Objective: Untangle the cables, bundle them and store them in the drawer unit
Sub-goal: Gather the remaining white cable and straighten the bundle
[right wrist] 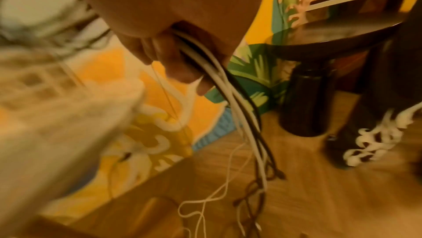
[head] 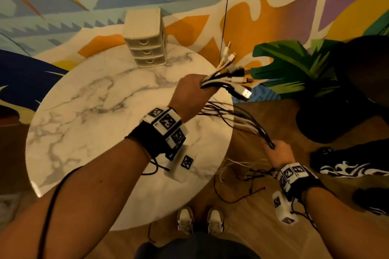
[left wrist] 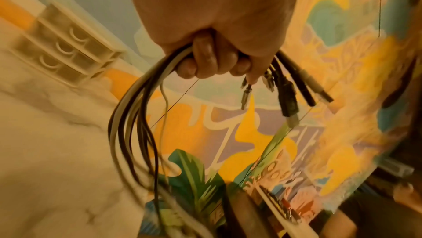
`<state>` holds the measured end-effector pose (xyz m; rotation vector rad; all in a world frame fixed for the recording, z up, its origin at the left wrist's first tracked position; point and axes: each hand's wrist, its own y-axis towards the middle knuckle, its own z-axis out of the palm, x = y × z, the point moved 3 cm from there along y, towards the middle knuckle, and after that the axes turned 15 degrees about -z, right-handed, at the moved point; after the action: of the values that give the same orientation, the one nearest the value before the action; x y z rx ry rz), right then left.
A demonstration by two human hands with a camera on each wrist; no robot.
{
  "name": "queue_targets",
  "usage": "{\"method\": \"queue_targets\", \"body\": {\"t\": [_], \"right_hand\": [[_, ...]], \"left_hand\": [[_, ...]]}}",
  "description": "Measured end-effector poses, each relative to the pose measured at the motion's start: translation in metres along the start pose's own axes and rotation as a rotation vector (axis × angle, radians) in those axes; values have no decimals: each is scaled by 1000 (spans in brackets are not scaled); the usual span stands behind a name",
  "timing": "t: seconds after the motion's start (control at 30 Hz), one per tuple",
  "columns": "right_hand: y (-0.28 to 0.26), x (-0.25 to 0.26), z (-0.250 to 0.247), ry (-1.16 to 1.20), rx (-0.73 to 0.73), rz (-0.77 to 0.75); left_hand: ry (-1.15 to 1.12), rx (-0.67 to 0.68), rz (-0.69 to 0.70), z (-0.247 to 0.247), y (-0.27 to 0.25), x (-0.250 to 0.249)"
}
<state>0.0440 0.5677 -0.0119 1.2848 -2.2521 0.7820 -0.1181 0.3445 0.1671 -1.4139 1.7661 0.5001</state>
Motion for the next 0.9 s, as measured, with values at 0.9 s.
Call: {"method": "queue_targets", "body": {"t": [0.9], "right_hand": [[-19, 168, 37, 400, 243, -429]], "left_hand": [[-879, 269, -337, 28, -17, 0]]}}
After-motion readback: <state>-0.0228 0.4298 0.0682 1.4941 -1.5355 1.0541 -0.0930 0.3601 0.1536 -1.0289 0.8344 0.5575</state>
